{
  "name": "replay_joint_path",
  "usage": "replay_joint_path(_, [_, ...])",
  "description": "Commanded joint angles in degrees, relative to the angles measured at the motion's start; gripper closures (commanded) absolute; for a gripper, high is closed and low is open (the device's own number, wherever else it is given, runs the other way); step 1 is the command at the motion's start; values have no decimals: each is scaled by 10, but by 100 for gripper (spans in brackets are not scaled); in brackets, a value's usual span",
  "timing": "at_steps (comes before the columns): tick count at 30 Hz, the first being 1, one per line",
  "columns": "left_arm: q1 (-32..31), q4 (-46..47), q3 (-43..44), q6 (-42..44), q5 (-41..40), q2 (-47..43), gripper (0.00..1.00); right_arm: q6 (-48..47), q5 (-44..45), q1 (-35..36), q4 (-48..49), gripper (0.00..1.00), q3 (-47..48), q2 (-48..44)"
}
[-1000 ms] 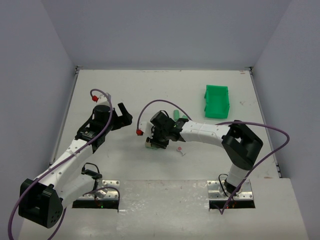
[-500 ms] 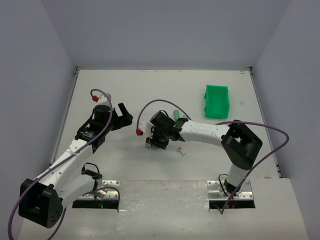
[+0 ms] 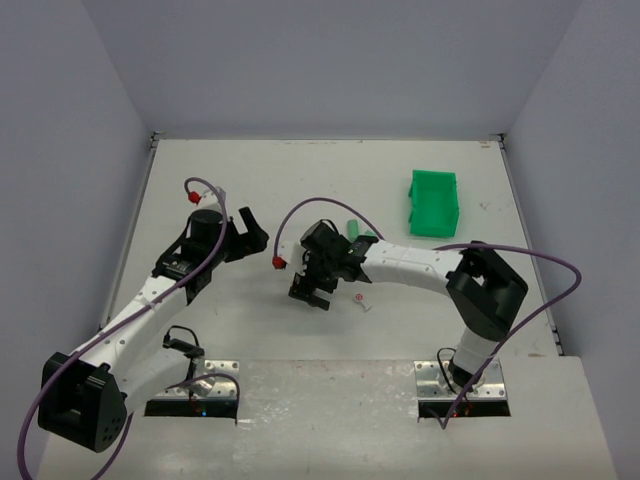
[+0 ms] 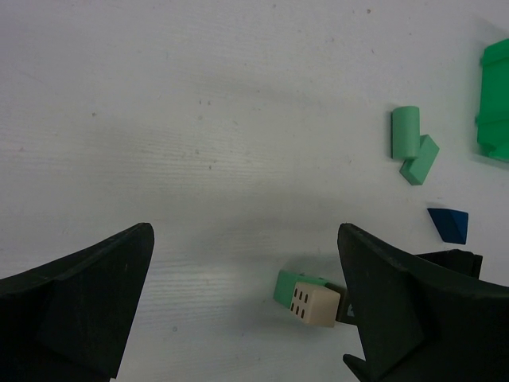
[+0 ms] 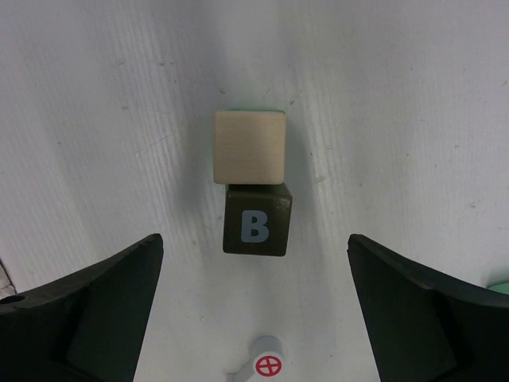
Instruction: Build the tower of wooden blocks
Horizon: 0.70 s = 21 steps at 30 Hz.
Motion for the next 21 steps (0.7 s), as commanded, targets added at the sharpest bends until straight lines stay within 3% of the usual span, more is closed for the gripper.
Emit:
replay_joint_path(1, [-3, 17, -7, -21, 17, -11, 0, 13, -3, 3, 17, 1, -10, -61])
replay_joint_path(10, [-3, -6, -56, -63, 55, -13, 0, 109, 119, 1, 43, 1, -100, -145])
replay_joint_path(21, [-3, -13, -89, -48, 75, 55, 0, 182, 191, -18, 71, 1, -87, -96])
